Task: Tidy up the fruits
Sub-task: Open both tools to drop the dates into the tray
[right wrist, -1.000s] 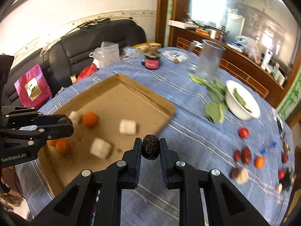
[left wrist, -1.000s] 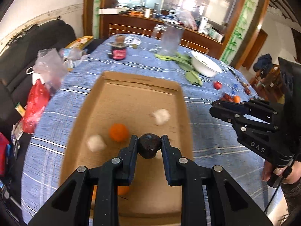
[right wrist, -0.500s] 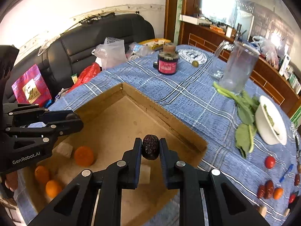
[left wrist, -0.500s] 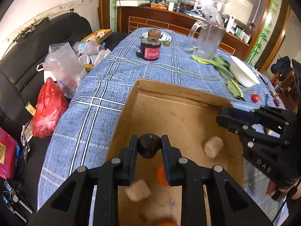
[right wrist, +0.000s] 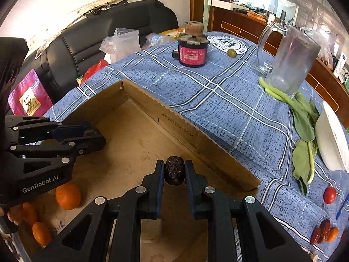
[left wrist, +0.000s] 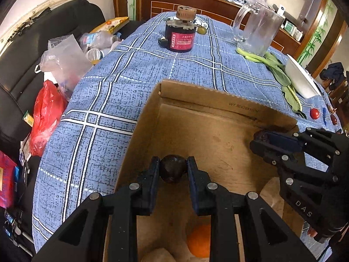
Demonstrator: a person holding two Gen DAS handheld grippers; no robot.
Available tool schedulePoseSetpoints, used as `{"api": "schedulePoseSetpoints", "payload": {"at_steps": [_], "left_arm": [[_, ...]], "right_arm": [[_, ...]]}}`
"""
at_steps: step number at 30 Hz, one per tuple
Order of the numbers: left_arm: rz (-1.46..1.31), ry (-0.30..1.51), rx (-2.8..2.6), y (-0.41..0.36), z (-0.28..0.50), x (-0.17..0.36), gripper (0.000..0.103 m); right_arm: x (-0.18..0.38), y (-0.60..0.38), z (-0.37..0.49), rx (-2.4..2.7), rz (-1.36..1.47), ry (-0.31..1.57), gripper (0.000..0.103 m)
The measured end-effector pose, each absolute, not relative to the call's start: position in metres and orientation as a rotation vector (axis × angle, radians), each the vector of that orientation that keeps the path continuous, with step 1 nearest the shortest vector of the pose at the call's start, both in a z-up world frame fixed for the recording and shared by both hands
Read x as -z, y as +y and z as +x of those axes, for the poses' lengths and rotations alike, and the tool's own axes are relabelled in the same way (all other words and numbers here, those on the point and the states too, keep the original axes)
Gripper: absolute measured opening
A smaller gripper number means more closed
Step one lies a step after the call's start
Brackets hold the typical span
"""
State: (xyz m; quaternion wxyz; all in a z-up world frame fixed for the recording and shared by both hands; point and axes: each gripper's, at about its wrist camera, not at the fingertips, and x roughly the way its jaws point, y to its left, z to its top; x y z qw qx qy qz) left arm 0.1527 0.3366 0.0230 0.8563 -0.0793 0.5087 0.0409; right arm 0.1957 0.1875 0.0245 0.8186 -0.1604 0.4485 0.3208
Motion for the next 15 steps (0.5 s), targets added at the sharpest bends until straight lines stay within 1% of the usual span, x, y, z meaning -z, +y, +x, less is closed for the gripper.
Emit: {"api": "schedulePoseSetpoints", "payload": {"at_steps": [4, 5, 6, 7, 8, 10, 11, 12, 15], "left_arm": [[-0.167, 1.073, -0.088, 0.336, 0.154, -0.024, 0.025], [-0.167, 1.075, -0.088, 0.336, 0.153, -0.024, 0.027], [-0.165, 1.076, -0.09, 0.336, 0.153, -0.024, 0.033], [-0.162, 1.075, -0.099, 0.336, 0.151, -0.024, 0.034], [-0.16, 1.073, -0.101, 0.336, 0.149, -0.025, 0.035], [-0.162, 1.072, -0.103, 0.336, 0.145, -0.026, 0.037], [-0.164, 1.069, -0.106, 0.337, 0.142, -0.027, 0.037], [-0.165, 1.066, -0.106, 0.337, 0.139, -0.028, 0.038], [-0.167, 1.058, -0.115, 0.339, 0.128, -0.033, 0.039]], "right_arm": [[-0.019, 0.187, 0.196, -0.683, -0.349, 0.974, 0.02], [-0.018, 0.187, 0.196, -0.675, -0.353, 0.976, 0.02], [-0.018, 0.186, 0.196, -0.672, -0.355, 0.976, 0.02], [-0.018, 0.185, 0.195, -0.669, -0.354, 0.977, 0.022], [-0.018, 0.184, 0.195, -0.663, -0.355, 0.978, 0.024], [-0.019, 0.181, 0.193, -0.651, -0.356, 0.973, 0.04], [-0.021, 0.179, 0.191, -0.642, -0.356, 0.964, 0.044], [-0.023, 0.177, 0.189, -0.636, -0.358, 0.956, 0.046], [-0.031, 0.172, 0.184, -0.625, -0.359, 0.938, 0.046]]}}
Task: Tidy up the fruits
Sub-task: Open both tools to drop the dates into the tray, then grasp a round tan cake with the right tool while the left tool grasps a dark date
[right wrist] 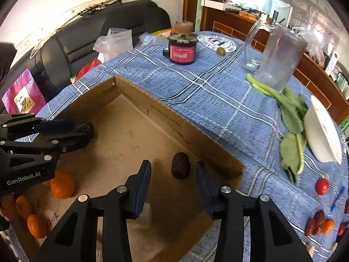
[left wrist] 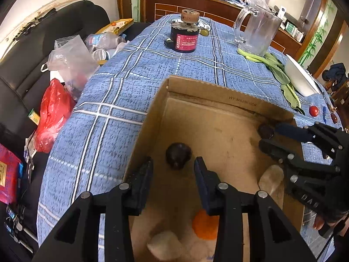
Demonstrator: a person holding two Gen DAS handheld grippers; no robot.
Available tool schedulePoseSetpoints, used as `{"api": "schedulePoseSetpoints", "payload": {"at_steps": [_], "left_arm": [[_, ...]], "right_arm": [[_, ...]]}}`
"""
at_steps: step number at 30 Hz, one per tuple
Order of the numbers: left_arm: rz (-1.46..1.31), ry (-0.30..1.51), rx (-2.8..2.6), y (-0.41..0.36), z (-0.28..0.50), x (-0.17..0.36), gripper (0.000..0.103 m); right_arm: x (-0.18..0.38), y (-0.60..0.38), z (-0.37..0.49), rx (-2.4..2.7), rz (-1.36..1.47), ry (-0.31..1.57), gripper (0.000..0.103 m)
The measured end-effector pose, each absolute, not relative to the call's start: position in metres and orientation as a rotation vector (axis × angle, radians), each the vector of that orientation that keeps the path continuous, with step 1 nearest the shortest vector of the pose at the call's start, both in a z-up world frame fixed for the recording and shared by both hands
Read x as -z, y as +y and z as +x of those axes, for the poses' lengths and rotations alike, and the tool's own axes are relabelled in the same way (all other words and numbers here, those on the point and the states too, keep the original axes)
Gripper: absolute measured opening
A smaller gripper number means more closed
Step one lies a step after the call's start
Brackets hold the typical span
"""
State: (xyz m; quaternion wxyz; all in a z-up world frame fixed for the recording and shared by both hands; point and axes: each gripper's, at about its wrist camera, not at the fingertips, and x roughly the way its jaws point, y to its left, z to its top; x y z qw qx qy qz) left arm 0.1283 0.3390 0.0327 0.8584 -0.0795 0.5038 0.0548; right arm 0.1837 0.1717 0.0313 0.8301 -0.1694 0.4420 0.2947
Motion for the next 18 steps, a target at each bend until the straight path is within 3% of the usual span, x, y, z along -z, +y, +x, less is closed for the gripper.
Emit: {"api": "schedulePoseSetpoints", "payload": {"at_steps": [7, 11, 13, 18], "left_arm": [[-0.124, 1.009, -0.155, 0.335, 0.089, -0.049, 0.046], [-0.123, 0.961, -0.202, 0.333, 0.066, -0.06, 0.061], [-0.131, 0.935, -0.229, 0.33, 0.053, -0.066, 0.063], [-0.14, 0.909, -0.297, 0.315, 0.023, -0.074, 0.07]], "right_arm": [[-0.049, 0.153, 0.158, -0.605, -0.34, 0.906, 0.046], [-0.056, 0.136, 0.138, -0.593, -0.287, 0.893, 0.046], [-0.06, 0.124, 0.125, -0.595, -0.26, 0.888, 0.046], [-0.061, 0.093, 0.09, -0.577, -0.228, 0.881, 0.064]]}}
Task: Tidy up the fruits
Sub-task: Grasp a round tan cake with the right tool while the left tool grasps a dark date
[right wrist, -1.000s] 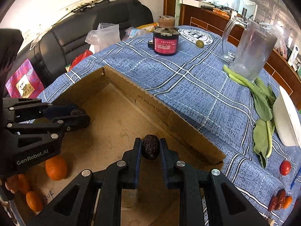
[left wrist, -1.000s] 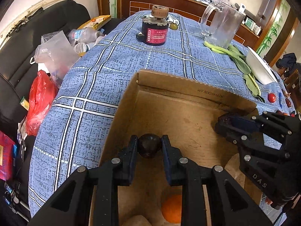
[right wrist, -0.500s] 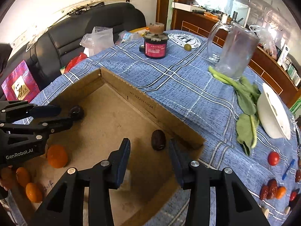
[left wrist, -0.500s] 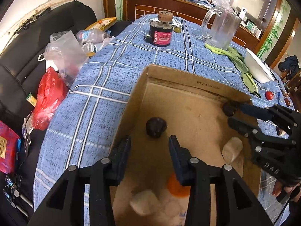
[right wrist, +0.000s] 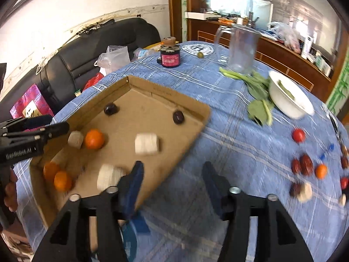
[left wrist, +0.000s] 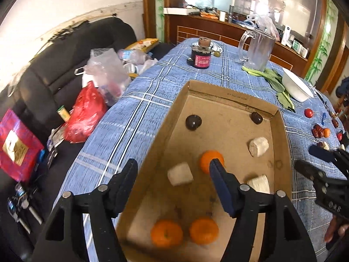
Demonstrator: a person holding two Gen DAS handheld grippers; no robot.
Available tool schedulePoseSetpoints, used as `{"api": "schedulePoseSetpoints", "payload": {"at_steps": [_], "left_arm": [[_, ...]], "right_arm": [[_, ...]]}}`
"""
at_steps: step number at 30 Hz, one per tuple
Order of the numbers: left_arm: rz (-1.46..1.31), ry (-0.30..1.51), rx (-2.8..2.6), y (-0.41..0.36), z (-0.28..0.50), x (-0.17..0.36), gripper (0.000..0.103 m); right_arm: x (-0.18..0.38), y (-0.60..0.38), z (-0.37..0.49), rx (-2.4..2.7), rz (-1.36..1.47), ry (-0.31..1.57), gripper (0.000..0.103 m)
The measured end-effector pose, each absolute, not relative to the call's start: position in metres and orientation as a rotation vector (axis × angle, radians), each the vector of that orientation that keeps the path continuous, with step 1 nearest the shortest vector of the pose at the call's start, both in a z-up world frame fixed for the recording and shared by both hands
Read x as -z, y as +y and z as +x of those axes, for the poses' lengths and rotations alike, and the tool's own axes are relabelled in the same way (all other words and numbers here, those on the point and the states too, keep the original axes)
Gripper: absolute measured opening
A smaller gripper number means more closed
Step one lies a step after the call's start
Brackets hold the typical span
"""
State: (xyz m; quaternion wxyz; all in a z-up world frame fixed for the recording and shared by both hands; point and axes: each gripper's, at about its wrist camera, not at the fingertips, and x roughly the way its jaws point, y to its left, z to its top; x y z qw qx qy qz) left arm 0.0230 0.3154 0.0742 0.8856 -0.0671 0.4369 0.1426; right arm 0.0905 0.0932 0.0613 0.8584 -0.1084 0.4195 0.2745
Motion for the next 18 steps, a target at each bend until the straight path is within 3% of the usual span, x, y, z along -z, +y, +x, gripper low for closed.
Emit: {"api": "schedulePoseSetpoints", "payload": {"at_steps": [10, 18], "left_arm": [[-0.135, 0.906, -0.21, 0.235, -0.011, -0.08, 0.08], [-0.104, 0.936, -0.153, 0.181, -0.01, -0.079, 0.08]], "right_arm": [[-0.043, -0.016, 0.04, -0.449, -0.108, 0.927, 0.064], [-0.045, -0.114, 0.087, -0.305, -0.023, 0.921, 0.065]]}}
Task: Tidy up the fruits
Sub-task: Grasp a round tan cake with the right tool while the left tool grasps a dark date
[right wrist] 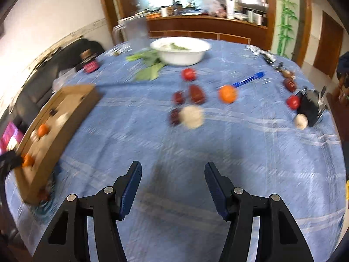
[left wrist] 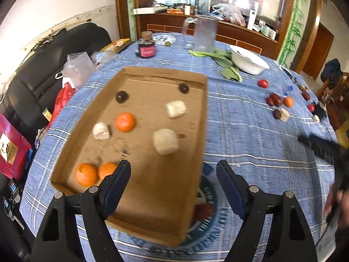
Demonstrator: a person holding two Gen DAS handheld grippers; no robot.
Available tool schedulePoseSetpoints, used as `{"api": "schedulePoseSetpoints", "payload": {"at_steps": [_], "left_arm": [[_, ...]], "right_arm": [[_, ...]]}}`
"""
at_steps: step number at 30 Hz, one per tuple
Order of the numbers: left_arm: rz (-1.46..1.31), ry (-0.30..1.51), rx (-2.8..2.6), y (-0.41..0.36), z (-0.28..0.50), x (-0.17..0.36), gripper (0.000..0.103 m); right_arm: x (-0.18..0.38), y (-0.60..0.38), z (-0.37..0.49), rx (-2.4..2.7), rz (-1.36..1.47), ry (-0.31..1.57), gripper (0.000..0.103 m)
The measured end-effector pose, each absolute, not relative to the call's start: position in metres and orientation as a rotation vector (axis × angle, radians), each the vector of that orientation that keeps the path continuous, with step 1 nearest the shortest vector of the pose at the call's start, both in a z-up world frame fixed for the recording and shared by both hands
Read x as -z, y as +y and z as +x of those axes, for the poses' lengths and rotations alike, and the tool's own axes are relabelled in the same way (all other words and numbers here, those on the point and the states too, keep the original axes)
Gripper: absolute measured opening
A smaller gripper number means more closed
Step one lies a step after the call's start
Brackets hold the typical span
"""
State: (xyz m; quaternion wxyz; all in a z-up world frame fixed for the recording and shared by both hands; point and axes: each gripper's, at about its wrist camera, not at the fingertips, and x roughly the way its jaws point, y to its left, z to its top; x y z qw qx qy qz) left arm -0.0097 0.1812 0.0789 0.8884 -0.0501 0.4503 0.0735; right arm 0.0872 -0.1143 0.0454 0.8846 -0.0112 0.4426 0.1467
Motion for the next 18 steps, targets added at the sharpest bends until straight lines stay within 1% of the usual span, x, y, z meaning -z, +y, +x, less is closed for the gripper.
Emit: {"api": "schedulePoseSetpoints", "payload": {"at_steps": [1, 11, 12, 14, 15, 18], "left_arm": [[-0.102, 0.946, -0.149, 0.175, -0.011, -0.077, 0.08], [-0.07, 1.016, -0.169, 0.142, -0.01, -0.064, 0.08], [-0.067, 1.025, -0.168, 0.138, -0.007, -0.063, 0.08], [-0.056, 1.037, -0.166, 0.13, -0.001, -0.059, 0.08], [-0.051, 1.042, -0.16, 0.126, 0.002, -0.058, 0.08], [-0.027, 1.052, -0.131, 0.105, 0.022, -0.053, 0.08]], "right_arm": [[-0.044, -0.119, 0.099, -0.311, -0.044, 0.924, 0.068], [-0.013, -0.105, 0.164, -0.483, -0.249, 0.92, 0.068], [-0.012, -0.104, 0.167, -0.503, -0.252, 0.917, 0.066], [-0.011, -0.103, 0.174, -0.532, -0.255, 0.911, 0.048], [-0.009, -0.103, 0.178, -0.546, -0.251, 0.924, 0.035], [-0.009, -0.108, 0.175, -0.56, -0.247, 0.916, 0.034]]}}
